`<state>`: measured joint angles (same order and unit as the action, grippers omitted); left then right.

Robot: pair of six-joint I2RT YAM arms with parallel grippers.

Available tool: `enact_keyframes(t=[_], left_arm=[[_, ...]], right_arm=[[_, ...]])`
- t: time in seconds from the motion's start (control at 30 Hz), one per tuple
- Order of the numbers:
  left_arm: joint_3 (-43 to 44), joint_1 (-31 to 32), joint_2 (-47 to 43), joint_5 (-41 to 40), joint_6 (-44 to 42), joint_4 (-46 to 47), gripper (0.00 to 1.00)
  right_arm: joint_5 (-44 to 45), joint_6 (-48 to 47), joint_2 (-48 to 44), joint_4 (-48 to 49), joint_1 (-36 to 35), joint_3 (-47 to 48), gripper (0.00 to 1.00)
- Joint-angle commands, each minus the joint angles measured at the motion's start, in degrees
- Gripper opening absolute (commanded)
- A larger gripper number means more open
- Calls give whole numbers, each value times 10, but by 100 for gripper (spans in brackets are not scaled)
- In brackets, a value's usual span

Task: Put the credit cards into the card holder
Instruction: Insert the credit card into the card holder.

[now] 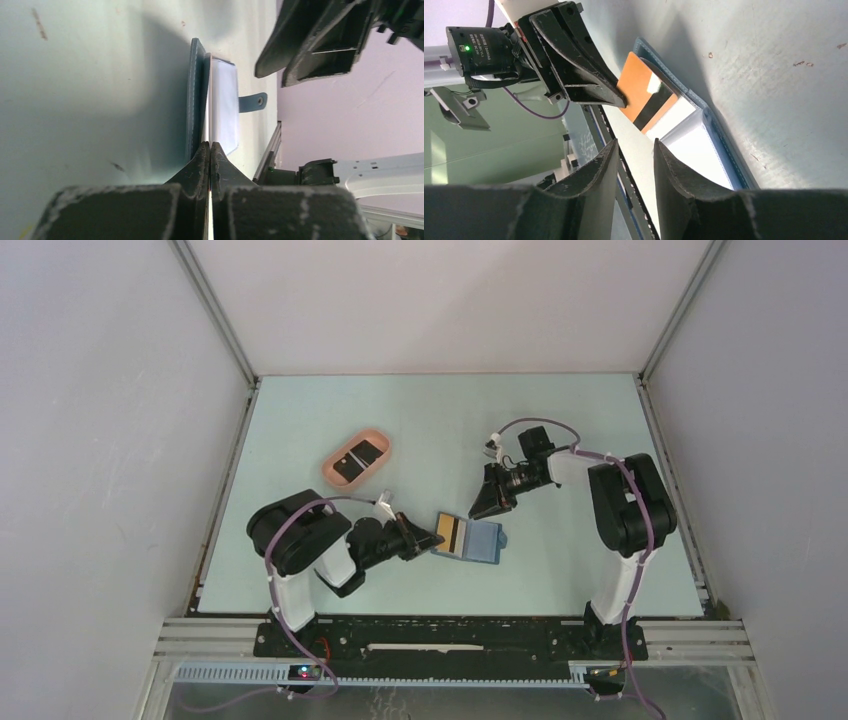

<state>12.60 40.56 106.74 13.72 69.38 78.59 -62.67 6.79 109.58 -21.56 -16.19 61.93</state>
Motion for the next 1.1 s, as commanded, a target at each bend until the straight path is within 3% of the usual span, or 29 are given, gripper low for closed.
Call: enact_keyframes(t=[0.0, 0.2, 0.33, 0.47, 1.07], left_arm=[[-5, -8, -20, 7, -45, -38, 0], [11, -10, -43, 31, -73, -92, 0], [15, -11, -54, 40, -84, -108, 0], [21, -11, -56, 51, -86, -107, 0], [55, -12, -58, 96, -111, -144, 0]], right_arm=[[25, -55, -36, -35, -3, 24, 40], [75, -101, -28, -85, -23, 47, 33], [125, -144, -20, -134, -42, 74, 13], [178, -209, -16, -201, -63, 102, 6], [315, -286, 21, -275, -108, 131, 3]])
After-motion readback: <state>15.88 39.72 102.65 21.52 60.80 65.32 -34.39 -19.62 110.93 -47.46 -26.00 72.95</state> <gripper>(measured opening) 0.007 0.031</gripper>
